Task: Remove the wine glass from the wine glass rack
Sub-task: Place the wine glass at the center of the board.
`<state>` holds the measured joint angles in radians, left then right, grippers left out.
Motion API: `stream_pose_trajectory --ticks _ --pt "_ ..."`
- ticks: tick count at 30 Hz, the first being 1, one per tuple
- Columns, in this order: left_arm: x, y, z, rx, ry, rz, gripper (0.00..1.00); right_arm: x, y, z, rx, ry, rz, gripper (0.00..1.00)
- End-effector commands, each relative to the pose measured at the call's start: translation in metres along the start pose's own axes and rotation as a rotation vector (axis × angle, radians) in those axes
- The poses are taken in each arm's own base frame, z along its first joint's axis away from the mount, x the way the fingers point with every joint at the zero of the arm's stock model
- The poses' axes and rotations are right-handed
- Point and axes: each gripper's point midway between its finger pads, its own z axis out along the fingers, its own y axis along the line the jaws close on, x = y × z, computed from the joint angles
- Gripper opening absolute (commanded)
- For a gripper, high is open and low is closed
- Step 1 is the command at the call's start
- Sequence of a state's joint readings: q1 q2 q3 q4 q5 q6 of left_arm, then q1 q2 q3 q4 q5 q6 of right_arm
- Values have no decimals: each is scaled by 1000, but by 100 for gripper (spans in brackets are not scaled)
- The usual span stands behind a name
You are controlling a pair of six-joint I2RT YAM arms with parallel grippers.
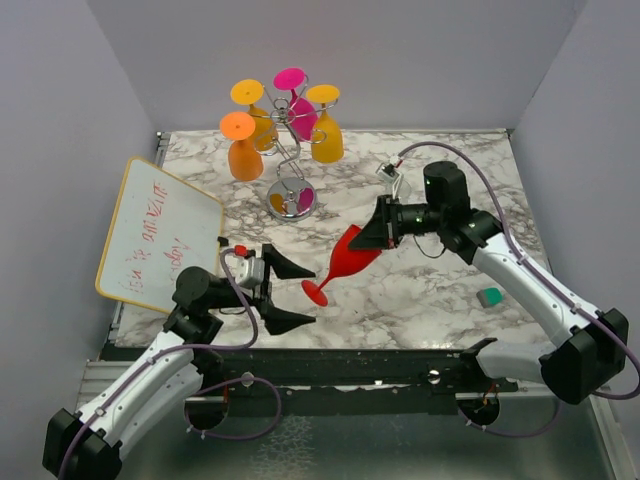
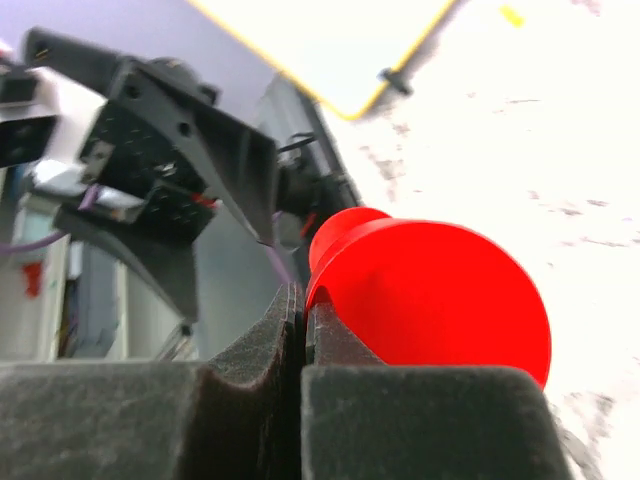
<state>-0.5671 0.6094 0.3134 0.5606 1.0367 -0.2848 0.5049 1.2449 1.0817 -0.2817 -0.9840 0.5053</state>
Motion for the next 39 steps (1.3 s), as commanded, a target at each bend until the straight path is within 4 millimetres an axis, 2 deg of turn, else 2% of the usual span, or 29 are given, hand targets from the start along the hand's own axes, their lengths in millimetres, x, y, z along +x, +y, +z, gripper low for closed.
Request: stream_pose_trajectory --ticks 1,5,9,14,18,22,27,30,35,39 --pt "-2 49 -12 -281 -24 -65 99 -26 -46 -19 359 -158 -38 1" --pt "6 87 -31 -510 -1 -85 99 -42 -88 -52 680 -281 -21 0" --pt "22 124 -64 -786 102 -116 99 -50 -114 -82 898 -367 -10 0" --pt "29 146 -95 -990 168 -120 99 -54 -127 -75 935 -283 -5 1" --pt "30 150 -109 -1070 172 -112 99 -52 -152 -90 1097 -256 34 1" --pt "23 151 -122 -1132 155 -70 99 -47 -172 -119 1296 -284 59 0" --pt "17 147 -121 -1108 134 -31 99 -52 -188 -150 1447 -382 42 1" --pt "19 147 -119 -1098 139 -43 99 -57 -203 -162 1476 -407 82 0" --pt "24 149 -118 -1090 164 -63 99 -69 -229 -172 1447 -432 163 1" --pt "27 146 -113 -1054 175 -76 99 -82 -242 -172 1466 -420 130 1"
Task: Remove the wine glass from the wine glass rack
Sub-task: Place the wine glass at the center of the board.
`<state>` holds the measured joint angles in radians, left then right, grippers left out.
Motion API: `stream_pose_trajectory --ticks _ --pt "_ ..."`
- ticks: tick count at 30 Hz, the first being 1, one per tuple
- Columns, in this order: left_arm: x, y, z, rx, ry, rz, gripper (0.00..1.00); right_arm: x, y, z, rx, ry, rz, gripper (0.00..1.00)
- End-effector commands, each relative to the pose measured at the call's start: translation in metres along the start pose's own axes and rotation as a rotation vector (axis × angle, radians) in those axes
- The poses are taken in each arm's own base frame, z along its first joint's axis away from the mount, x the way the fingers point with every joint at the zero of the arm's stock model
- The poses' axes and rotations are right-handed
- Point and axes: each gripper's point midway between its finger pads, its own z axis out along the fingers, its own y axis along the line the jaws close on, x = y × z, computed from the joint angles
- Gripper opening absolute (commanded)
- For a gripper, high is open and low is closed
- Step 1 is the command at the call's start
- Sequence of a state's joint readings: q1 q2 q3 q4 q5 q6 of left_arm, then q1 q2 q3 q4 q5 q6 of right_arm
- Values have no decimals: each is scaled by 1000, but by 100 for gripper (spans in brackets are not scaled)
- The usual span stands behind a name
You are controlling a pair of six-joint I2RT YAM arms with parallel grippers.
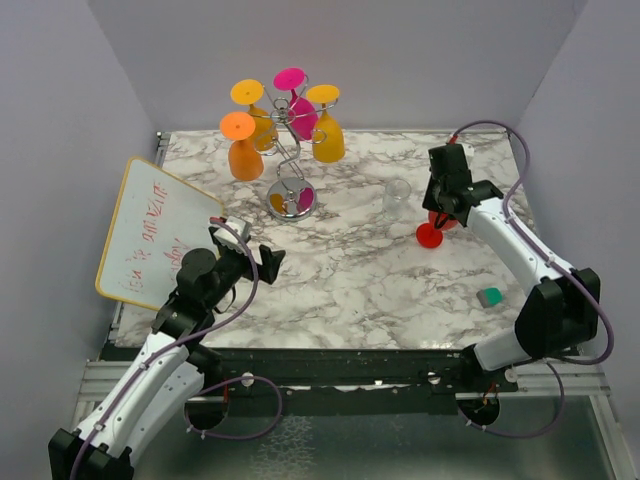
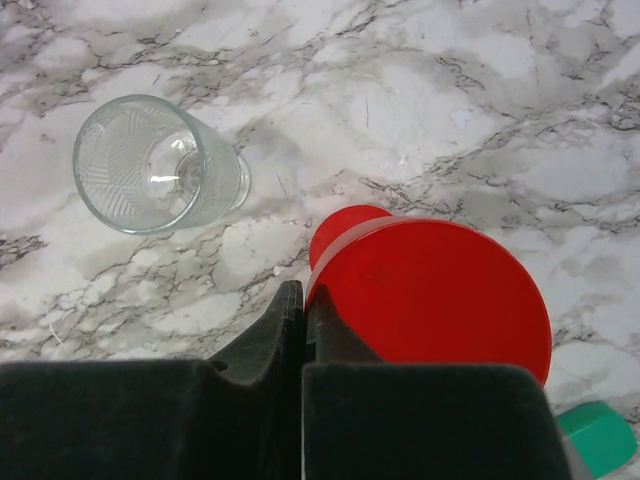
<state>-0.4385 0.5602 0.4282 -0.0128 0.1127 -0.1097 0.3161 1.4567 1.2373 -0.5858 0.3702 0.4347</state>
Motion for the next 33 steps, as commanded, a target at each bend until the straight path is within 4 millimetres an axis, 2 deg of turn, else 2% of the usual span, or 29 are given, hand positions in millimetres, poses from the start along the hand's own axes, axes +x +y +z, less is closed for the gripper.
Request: stream_pose_trajectory --ticks 1,3,10,15,27,30,33 --pt "2 -7 -1 42 23 6 99 -26 13 12 -8 -48 -14 1" --pt "3 -9 0 53 30 -1 99 -25 13 23 24 -18 -39 0" --pt "9 -6 3 41 57 -4 99 -38 13 39 78 -39 -75 0" --pt "9 -5 2 40 53 4 99 -37 32 52 8 -6 -113 0" --pt "12 -1 2 19 57 7 99 -31 47 62 -45 71 -180 1" --pt "12 0 2 15 56 8 99 -33 45 61 -30 85 -184 9" --pt "12 0 2 17 58 11 99 -31 51 58 -62 113 -191 24"
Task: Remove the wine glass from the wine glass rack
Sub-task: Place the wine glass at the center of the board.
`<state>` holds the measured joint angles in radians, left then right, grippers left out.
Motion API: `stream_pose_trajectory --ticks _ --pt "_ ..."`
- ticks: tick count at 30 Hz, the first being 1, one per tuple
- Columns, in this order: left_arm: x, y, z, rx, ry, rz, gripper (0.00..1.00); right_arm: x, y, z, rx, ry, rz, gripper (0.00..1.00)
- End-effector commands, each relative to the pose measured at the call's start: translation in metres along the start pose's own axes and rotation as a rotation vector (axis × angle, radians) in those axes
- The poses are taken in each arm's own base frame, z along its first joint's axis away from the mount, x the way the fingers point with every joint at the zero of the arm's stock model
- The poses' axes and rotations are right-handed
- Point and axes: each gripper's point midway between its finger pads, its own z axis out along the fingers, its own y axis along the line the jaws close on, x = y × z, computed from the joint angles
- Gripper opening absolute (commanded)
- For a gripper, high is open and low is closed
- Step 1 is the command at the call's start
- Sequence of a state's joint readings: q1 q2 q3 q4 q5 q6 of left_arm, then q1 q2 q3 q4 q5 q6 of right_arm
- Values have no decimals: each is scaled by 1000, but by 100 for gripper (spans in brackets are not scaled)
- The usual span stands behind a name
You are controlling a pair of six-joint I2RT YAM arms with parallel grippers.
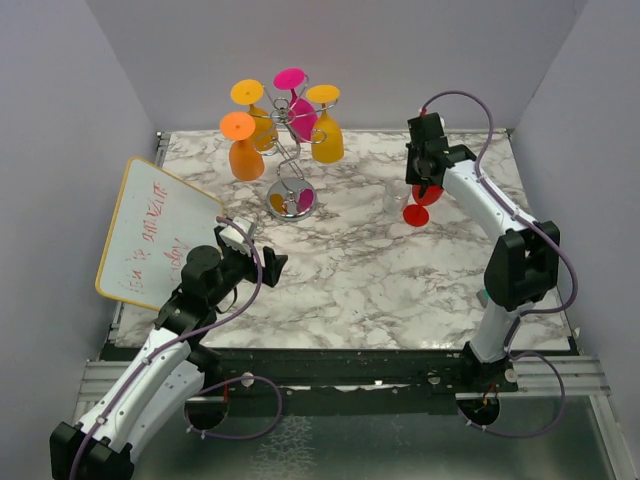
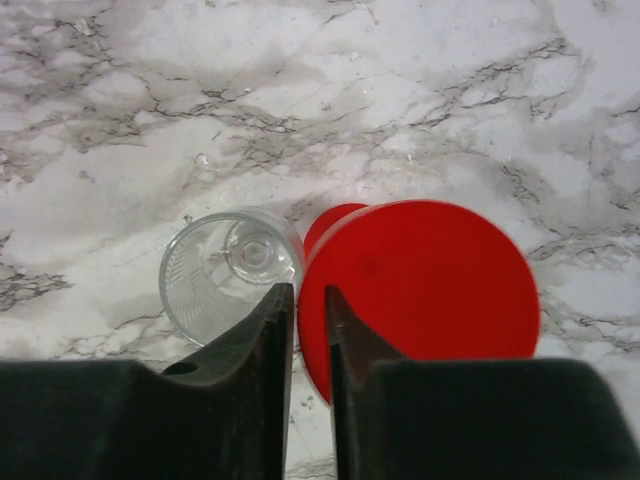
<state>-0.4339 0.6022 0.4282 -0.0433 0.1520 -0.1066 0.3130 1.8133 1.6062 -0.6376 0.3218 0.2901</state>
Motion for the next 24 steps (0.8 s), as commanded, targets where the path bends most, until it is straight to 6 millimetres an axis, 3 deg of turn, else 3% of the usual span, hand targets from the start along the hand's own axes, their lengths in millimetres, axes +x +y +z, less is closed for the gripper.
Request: stream_pose_trajectory --ticks 1,8,15,20,24 --pt "-6 3 -1 -13 -16 20 99 6 7 -2 -37 63 -33 27" --pt "-7 6 -3 -31 -23 25 99 -4 10 -11 -54 48 -28 30" --pt "-5 8 -2 -42 -15 22 99 -16 16 -34 -124 8 -6 37" --pt "-3 15 -2 -85 2 3 99 -16 26 -62 -229 -15 41 42" --pt "0 30 -3 -202 47 -113 99 -13 49 -94 -439 -94 82 55"
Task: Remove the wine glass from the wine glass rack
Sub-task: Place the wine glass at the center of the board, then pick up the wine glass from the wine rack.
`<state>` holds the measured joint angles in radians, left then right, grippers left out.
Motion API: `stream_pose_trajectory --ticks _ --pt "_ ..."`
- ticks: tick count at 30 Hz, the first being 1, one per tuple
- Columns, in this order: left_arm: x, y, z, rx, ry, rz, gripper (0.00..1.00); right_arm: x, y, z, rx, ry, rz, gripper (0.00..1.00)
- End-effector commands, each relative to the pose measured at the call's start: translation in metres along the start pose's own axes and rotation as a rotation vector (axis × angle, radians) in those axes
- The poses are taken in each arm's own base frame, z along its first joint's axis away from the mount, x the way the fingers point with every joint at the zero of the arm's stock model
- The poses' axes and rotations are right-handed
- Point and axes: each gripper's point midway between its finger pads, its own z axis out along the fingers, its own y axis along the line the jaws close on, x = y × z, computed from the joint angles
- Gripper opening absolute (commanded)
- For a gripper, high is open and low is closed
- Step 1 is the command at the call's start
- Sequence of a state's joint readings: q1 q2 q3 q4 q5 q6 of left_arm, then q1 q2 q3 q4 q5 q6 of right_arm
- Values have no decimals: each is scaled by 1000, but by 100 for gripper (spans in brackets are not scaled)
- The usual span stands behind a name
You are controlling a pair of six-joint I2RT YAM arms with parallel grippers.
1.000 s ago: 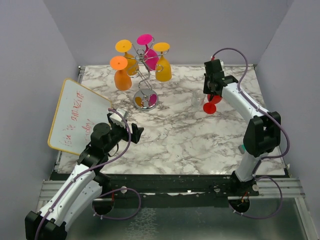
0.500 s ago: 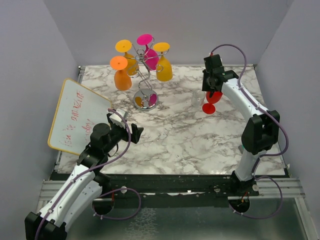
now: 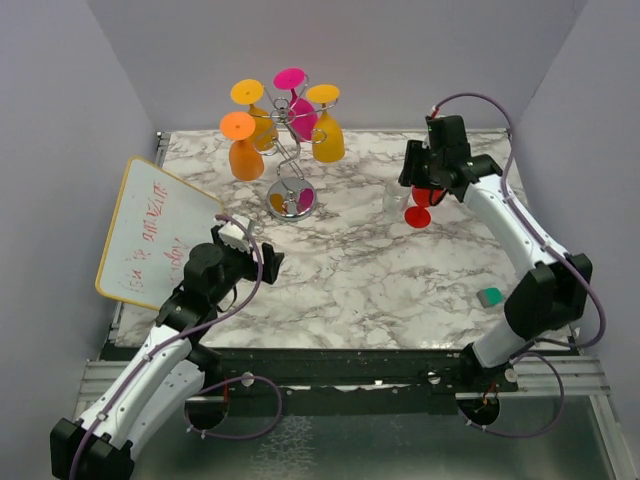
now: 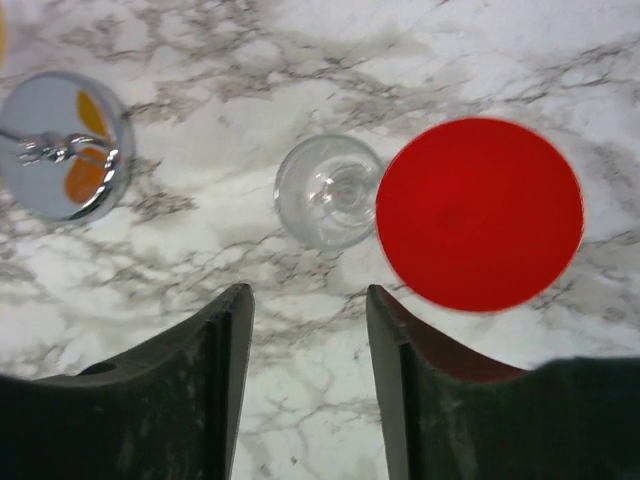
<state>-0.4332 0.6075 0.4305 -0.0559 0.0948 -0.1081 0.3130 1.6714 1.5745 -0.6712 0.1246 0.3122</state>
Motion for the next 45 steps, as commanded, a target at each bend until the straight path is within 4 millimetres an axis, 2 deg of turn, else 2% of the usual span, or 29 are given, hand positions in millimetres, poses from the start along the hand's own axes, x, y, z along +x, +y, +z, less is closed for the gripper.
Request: stream_pose_trajectory --ticks 1,2,5,8,13,17,22,24,25,29,33,39,41,45 --pt "-3 22 -1 -167 63 -145 99 -3 39 -42 -272 -93 23 59" --pt "-8 19 0 -158 87 -149 99 0 41 -47 -294 -96 6 62" --pt "-5 17 6 -138 184 -107 99 9 43 -61 -327 -54 -40 62" --pt "-1 17 11 -117 221 -128 99 20 57 -80 -438 -26 -59 63" --pt "0 30 16 -157 199 -284 99 42 72 -108 -605 -45 -95 64" --pt "-1 42 21 -187 167 -413 99 64 98 -137 -849 -32 -98 70" --pt "-35 61 18 -254 81 -481 99 88 117 -156 -1061 39 -41 75" --pt "-51 72 14 -285 50 -507 99 99 121 -153 -1111 85 28 94" --pt "-60 76 12 -293 32 -518 99 108 121 -148 -1123 117 60 99" --pt "-85 90 11 -312 -19 -564 99 123 122 -143 -1154 149 40 100" --pt "-109 104 12 -296 -67 -630 99 124 118 -149 -1142 113 -33 100" --pt "-161 110 17 -170 -182 -723 99 131 115 -147 -1131 143 -18 100" --pt "-179 110 19 -117 -248 -767 96 134 118 -149 -1157 163 0 100" --pt "-202 106 31 12 -322 -831 81 137 117 -147 -1151 189 6 100"
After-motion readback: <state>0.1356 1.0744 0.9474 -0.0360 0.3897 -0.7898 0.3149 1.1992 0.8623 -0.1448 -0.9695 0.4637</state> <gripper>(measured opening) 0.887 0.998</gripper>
